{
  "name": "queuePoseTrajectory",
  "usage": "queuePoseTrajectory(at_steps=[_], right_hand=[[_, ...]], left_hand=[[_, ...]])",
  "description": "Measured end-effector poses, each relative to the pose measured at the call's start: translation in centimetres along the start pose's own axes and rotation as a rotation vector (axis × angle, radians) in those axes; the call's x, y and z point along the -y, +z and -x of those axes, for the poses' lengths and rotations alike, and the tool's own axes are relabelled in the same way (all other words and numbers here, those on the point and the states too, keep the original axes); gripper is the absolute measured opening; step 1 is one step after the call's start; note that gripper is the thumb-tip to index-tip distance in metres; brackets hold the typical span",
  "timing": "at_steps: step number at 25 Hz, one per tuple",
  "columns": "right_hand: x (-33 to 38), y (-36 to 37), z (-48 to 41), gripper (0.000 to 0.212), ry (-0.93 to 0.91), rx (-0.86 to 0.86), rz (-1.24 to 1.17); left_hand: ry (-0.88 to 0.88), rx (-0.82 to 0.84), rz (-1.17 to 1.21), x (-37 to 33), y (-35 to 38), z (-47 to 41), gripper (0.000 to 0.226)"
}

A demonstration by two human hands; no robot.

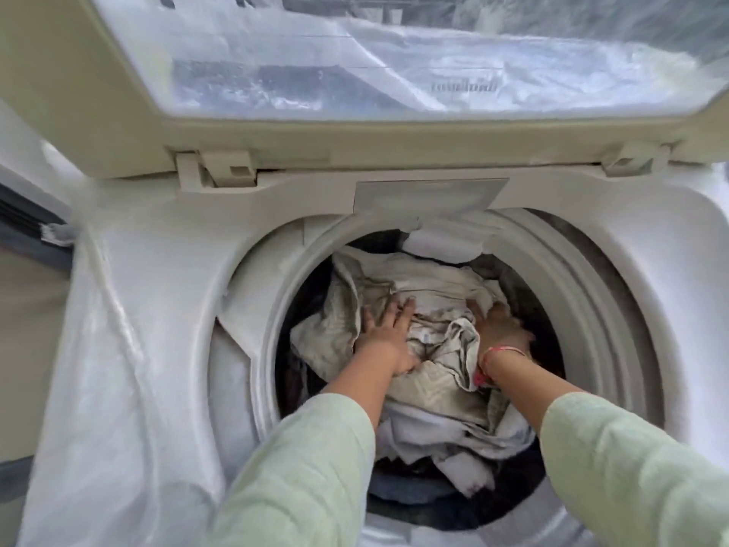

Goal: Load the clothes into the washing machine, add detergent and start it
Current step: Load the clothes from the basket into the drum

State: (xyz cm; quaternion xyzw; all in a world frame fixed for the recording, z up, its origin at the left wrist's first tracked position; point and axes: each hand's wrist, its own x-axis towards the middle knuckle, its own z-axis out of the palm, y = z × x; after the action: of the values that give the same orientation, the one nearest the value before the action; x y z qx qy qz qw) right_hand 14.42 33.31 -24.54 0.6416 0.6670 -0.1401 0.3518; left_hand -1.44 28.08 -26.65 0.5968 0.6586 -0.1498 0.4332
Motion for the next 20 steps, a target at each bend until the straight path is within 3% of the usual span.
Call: queuePoseTrajectory(at_steps=[5, 8, 9, 11, 13, 14, 17, 20], right_hand=[[-0.9, -0.4, 3.1, 0.056, -0.047, -0.029, 0.135], [-2.1, -5.5, 6.1, 0.051, -0.255, -0.079, -0.005], [-2.8, -8.2, 7.2, 0.046, -0.363, -0.143, -0.097], [-3.9, -12.2, 10.2, 0.048, -0.535, -0.290, -0.296], [-4.0, -13.7, 12.2, 0.081, -0.631, -0.368, -0.322], [-3.4, -13.2, 12.2, 0.104, -0.626, -0.346, -0.172], [-0.8, -6.9, 10.7, 0.143, -0.508, -0.121, 0.259], [0.6, -0.8, 9.5, 0.155, -0.423, 0.013, 0.351]], left_hand=[[-0.076, 0.062, 0.036, -0.7, -0.7, 5.7, 0.105], [-0.069, 0.163, 0.045, -0.5, -4.7, 9.4, 0.100], [-0.044, 0.111, 0.016, -0.6, -6.3, 10.8, 0.083], [-0.021, -0.207, 0.004, -1.2, -8.7, 13.3, 0.049], [0.010, -0.517, 0.071, -1.5, -10.0, 14.0, 0.070], [0.011, -0.543, 0.105, -1.7, -10.2, 13.6, 0.094], [-0.088, -0.211, 0.035, -0.9, -6.2, 10.2, 0.141], [-0.218, -0.003, 0.068, 0.8, 0.1, 6.3, 0.149]])
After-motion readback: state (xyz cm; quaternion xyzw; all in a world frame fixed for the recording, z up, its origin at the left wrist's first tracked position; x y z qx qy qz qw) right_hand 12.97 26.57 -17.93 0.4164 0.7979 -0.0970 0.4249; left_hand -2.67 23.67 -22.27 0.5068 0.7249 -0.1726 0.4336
